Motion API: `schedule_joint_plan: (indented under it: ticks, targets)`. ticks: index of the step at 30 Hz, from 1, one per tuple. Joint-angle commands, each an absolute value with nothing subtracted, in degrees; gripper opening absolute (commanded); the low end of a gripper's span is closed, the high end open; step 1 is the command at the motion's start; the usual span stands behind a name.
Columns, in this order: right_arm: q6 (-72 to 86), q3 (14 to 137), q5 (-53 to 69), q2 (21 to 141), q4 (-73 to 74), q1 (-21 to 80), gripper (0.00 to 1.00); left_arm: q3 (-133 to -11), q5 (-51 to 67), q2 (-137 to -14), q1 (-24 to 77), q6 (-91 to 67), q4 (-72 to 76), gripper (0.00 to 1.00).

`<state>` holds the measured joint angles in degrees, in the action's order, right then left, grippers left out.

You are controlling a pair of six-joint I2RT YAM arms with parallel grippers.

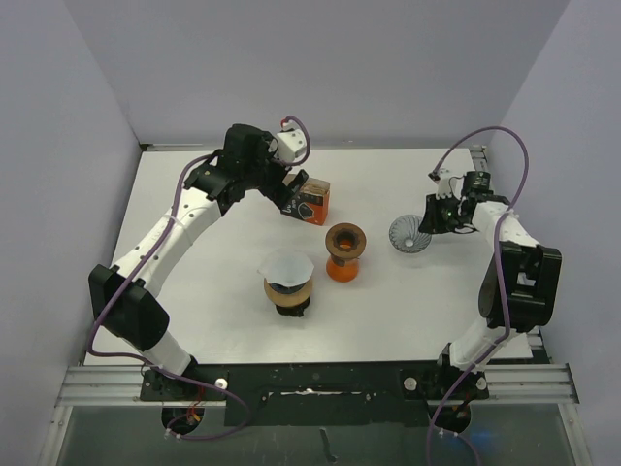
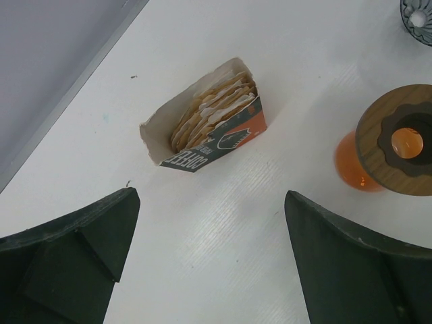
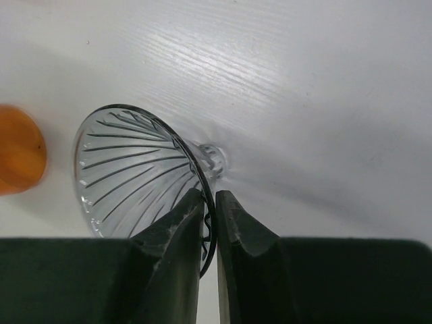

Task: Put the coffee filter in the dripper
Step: Pick up the coffee dripper from the center of the board, then place the coffee dripper in the dripper holder.

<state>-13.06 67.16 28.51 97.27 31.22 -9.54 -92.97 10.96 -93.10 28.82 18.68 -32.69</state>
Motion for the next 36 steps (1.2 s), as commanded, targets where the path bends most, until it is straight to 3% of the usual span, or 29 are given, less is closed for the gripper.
schedule_joint_plan:
  ticks: [1, 17, 36]
  targets:
    - [-14.5, 70.0, 27.7, 94.3, 32.1, -9.2, 0.02, -93.4, 10.8, -90.3, 28.8, 20.0, -29.2, 0.89]
    - [-14.7, 82.6, 40.8, 84.7, 44.3, -8.4, 0.0, -97.7, 18.3, -91.2, 29.5, 25.6, -31.7, 0.89]
    - [-13.1, 91.3, 51.5, 86.8, 50.5, 9.1, 0.0, -102.6, 32.4, -91.1, 30.5, 37.9, -44.0, 0.89]
